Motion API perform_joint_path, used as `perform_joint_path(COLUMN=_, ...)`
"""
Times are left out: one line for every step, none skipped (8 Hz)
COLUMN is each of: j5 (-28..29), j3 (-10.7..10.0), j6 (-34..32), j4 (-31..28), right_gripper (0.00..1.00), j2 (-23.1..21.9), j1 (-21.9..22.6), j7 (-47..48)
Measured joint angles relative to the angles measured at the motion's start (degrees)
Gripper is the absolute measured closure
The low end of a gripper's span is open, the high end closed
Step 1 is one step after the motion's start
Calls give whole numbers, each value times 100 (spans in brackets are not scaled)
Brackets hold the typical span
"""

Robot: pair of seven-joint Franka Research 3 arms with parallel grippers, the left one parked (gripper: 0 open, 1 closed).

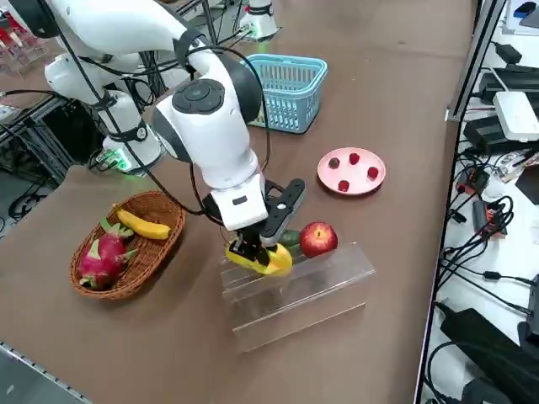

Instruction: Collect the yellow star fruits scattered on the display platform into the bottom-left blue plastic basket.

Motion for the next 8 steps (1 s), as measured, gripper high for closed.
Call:
perform_joint_path(j5=-29, j3=0, j6=-85, j4=49, right_gripper=76, j2=-9, j1=56, j7=2)
perform_joint_path(j5=-63, j3=-1, j6=-468, j4=165, right_gripper=79, j2=-32, j1=167, j7=75)
perform_joint_path(j5=-139, j3=0, j6=-1147, j4=393, right_gripper=79, j2=-75, j1=346, j7=396)
perform_joint_path(j5=-245, j3=7, j6=-1942, j4=696, right_gripper=79, j2=-169, j1=566, j7=879)
perform_joint_path(j5=-301, j3=13, j6=-2631, j4=936, right_gripper=82, j2=-348, j1=831, j7=1364)
perform_joint_path(j5=-306, j3=22, j6=-3215, j4=1031, right_gripper=82, j2=-609, j1=1130, j7=1902)
perform_joint_path(j5=-287, j3=42, j6=-3725, j4=1029, right_gripper=82, j2=-855, j1=1456, j7=2528)
perform_joint_path(j5=-217, j3=62, j6=-3999, j4=958, right_gripper=82, j2=-1054, j1=1866, j7=3254)
